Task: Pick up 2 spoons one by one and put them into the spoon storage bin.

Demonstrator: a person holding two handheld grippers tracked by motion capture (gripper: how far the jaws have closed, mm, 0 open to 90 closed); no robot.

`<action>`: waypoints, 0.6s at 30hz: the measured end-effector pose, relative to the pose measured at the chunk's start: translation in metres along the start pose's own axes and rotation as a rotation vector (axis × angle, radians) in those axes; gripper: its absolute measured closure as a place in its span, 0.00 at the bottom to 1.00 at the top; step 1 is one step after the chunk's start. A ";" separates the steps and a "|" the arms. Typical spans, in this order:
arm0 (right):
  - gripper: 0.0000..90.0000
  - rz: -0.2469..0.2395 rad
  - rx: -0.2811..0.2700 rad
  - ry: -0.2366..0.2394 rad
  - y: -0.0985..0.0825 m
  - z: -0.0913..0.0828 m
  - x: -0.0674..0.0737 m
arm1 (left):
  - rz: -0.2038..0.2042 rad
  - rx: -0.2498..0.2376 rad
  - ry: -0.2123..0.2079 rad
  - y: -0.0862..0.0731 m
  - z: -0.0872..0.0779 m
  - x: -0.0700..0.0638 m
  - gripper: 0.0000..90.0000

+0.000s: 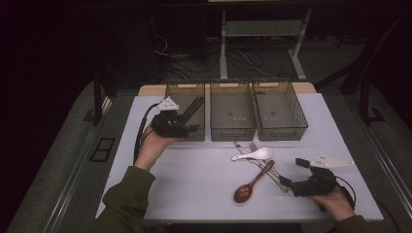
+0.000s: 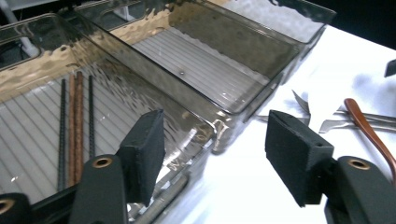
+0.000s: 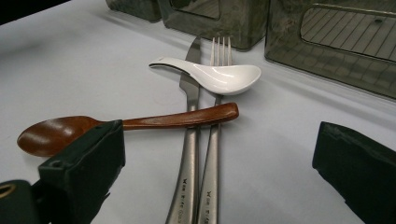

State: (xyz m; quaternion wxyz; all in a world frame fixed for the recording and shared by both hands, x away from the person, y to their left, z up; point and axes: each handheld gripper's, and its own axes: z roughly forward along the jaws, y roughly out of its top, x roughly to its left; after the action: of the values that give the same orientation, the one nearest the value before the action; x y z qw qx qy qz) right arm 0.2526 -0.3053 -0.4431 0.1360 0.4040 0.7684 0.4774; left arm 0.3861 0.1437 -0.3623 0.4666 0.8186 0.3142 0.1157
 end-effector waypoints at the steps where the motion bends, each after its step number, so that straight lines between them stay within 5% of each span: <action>1: 0.02 -0.001 0.000 0.000 0.000 0.000 0.000 | 0.003 -0.003 -0.005 -0.003 -0.001 -0.003 0.38; 18: 0.02 -0.004 0.002 0.004 -0.001 0.000 0.002 | 0.041 -0.006 -0.053 -0.048 -0.010 -0.044 0.23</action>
State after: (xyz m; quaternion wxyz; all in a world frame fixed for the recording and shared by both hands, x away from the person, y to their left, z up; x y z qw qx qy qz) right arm 0.2509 -0.3042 -0.4431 0.1350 0.4018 0.7700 0.4769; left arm 0.3272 0.1406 -0.3924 0.4746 0.8263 0.2846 0.1046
